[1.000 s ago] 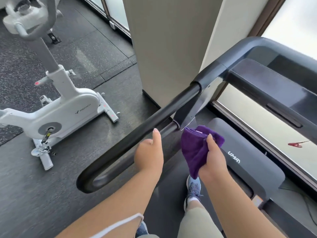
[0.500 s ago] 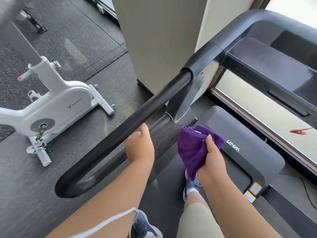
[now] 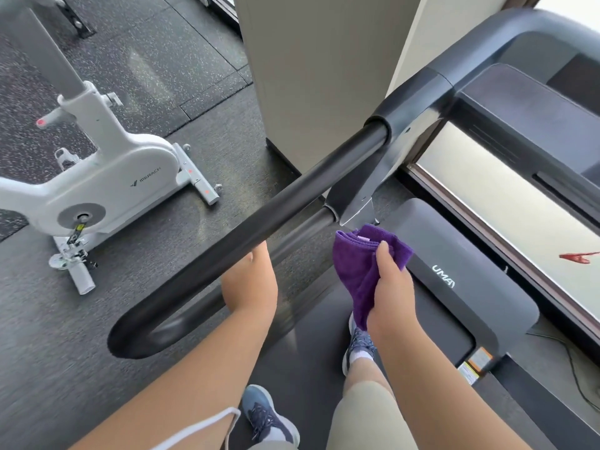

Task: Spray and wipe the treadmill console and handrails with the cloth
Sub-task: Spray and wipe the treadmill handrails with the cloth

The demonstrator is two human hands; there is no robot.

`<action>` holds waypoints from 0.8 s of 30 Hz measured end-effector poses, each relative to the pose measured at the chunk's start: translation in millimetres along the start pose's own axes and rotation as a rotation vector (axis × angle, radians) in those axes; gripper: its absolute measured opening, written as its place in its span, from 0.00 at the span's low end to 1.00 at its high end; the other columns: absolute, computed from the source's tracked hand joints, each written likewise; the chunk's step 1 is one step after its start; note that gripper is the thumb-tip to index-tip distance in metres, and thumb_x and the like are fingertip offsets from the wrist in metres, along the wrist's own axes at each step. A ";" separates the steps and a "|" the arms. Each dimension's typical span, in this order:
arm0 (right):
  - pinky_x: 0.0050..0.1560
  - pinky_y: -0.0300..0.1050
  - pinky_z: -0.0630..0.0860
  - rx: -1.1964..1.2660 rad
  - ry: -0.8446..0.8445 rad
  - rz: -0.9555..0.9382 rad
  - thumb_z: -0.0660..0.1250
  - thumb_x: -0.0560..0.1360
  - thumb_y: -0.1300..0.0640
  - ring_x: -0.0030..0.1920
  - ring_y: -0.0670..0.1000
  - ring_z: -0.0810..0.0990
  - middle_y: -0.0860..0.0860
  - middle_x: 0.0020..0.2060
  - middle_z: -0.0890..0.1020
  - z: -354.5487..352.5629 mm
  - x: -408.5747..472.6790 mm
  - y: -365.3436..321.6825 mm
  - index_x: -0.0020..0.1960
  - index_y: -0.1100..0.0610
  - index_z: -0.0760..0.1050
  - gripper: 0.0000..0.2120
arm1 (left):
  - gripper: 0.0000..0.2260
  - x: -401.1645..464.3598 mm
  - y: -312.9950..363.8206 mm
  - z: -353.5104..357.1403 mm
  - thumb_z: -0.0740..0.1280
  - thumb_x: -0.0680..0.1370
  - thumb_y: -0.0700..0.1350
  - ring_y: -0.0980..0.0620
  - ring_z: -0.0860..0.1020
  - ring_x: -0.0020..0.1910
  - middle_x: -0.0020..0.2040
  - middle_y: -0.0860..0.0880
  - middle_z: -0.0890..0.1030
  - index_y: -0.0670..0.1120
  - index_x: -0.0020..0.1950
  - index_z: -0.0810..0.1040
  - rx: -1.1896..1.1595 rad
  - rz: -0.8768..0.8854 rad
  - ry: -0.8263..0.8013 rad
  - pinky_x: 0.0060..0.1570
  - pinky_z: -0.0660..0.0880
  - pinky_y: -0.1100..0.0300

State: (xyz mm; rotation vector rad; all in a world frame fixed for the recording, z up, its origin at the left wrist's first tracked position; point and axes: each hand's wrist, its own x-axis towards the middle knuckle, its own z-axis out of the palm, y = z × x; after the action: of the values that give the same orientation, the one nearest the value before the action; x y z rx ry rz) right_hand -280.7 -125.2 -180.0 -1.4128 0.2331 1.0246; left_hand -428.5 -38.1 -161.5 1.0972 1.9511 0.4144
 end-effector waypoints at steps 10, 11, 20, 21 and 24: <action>0.82 0.55 0.56 -1.518 -0.315 -1.205 0.69 0.74 0.58 0.77 0.59 0.68 0.55 0.74 0.75 64.6 99.7 43.5 0.75 0.58 0.73 0.29 | 0.31 6.5 -31.5 -16.9 0.56 0.76 0.68 0.36 0.83 0.33 0.24 0.44 0.77 0.41 0.29 0.70 -0.048 -0.062 -0.062 0.49 0.83 0.41; 0.83 0.51 0.51 -1.576 -0.374 -1.114 0.69 0.76 0.57 0.81 0.57 0.63 0.55 0.78 0.70 67.7 110.8 49.3 0.78 0.58 0.69 0.31 | 0.31 7.7 -33.2 -18.7 0.56 0.75 0.69 0.37 0.81 0.32 0.23 0.45 0.76 0.42 0.28 0.69 -0.060 -0.061 -0.071 0.51 0.84 0.40; 0.79 0.57 0.59 -1.413 -0.400 -0.937 0.62 0.75 0.50 0.74 0.54 0.70 0.49 0.67 0.81 83.0 102.2 88.2 0.67 0.55 0.79 0.22 | 0.26 9.9 -51.9 -50.3 0.62 0.77 0.63 0.44 0.76 0.33 0.27 0.44 0.74 0.41 0.34 0.71 -0.176 -0.146 -0.087 0.45 0.79 0.51; 0.78 0.58 0.60 -1.423 -0.416 -0.956 0.63 0.75 0.51 0.73 0.55 0.72 0.49 0.66 0.82 84.5 94.0 94.0 0.66 0.55 0.80 0.22 | 0.26 11.2 -55.5 -54.6 0.63 0.79 0.61 0.43 0.77 0.32 0.27 0.43 0.75 0.40 0.34 0.72 -0.186 -0.139 -0.088 0.45 0.79 0.52; 0.76 0.59 0.64 -1.440 -0.551 -1.032 0.64 0.72 0.52 0.69 0.56 0.74 0.49 0.62 0.83 93.4 58.1 119.7 0.64 0.55 0.80 0.22 | 0.29 14.9 -57.0 -68.8 0.63 0.81 0.58 0.44 0.75 0.26 0.21 0.45 0.73 0.39 0.27 0.69 -0.209 -0.153 -0.100 0.41 0.78 0.54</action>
State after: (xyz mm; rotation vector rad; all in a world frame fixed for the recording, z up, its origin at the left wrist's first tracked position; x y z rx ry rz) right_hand -370.4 -37.3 -283.2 -1.9491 -1.7798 0.5413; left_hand -518.2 -50.4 -163.8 0.8147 1.8423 0.4588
